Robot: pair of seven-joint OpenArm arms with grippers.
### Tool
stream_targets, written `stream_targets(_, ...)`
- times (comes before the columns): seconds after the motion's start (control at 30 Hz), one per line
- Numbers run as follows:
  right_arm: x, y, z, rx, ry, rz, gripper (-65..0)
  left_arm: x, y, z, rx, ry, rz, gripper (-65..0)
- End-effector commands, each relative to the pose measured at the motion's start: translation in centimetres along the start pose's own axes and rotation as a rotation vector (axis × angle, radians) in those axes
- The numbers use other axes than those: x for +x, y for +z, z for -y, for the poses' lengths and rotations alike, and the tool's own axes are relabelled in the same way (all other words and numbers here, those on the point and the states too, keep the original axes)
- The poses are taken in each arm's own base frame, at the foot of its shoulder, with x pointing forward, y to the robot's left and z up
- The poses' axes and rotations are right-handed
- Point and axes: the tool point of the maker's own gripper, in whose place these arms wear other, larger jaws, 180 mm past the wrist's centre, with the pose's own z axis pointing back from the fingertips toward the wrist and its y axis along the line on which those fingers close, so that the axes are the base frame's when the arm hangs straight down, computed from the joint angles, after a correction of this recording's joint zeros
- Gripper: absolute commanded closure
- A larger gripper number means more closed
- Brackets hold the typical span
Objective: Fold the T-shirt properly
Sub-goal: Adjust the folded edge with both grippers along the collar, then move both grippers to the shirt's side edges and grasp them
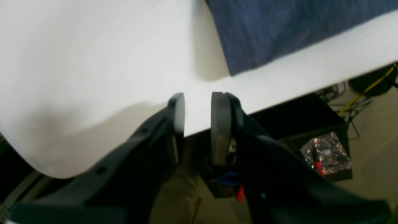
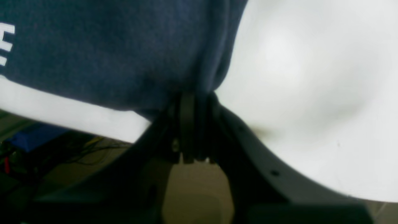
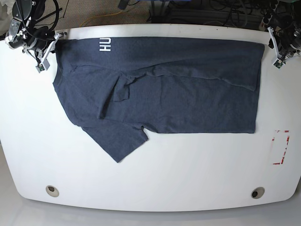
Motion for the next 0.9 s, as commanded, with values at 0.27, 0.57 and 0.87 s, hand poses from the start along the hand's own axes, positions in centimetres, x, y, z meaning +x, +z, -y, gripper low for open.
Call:
stream_targets(0.27,1.7,2.3,-0.2,-0.049,0.085,0.053,-36.0,1.2,2.1,-0.5,0.052,-0.057,0.038,-15.8)
stream_targets(0.57,4.9,4.3,2.6,-0.133,0.019,0.180,-51.7,6.4,3.0,-2.3,0.122,-0.023,0.190,-32.6)
stream_targets(0.87,9.5,3.4,0.7,-0.082,0.025,0.290,-51.7,10.2,2.1,-1.7,0.136,0.028,0.279,-32.6)
